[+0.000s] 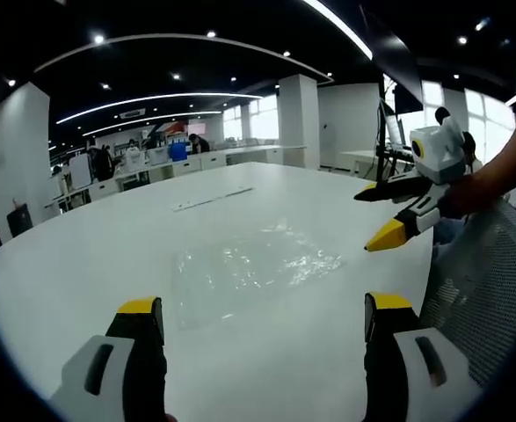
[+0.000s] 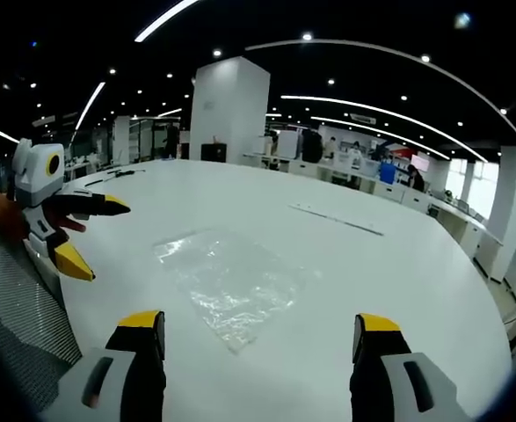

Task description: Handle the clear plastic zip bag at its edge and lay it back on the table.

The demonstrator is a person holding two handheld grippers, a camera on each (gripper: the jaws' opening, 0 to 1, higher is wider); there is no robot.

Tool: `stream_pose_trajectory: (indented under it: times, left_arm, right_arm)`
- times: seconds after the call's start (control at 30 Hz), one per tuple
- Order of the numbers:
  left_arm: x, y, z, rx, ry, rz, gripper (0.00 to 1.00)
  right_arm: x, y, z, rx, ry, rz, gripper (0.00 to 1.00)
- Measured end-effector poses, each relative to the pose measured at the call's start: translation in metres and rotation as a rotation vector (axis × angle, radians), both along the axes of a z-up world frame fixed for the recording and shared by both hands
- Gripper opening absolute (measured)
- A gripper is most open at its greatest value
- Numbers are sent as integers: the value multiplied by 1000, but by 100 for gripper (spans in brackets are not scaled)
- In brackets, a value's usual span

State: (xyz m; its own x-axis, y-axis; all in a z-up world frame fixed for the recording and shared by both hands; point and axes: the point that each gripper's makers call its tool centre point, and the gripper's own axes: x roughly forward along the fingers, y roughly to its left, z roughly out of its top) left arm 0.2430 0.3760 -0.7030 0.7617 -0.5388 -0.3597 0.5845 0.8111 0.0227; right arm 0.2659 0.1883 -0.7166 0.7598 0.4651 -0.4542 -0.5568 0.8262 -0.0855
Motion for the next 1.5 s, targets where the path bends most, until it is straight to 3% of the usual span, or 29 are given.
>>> stream_pose_trajectory:
  times: [0.83, 1.5]
  left_arm:
    - [-3, -4, 0, 0, -8, -26, 95]
    - [-1, -4, -1, 9, -9, -23, 96]
  right_arm:
    - [0, -3, -5, -9, 21, -17, 88]
    - [2, -2, -1, 26, 21, -23, 87]
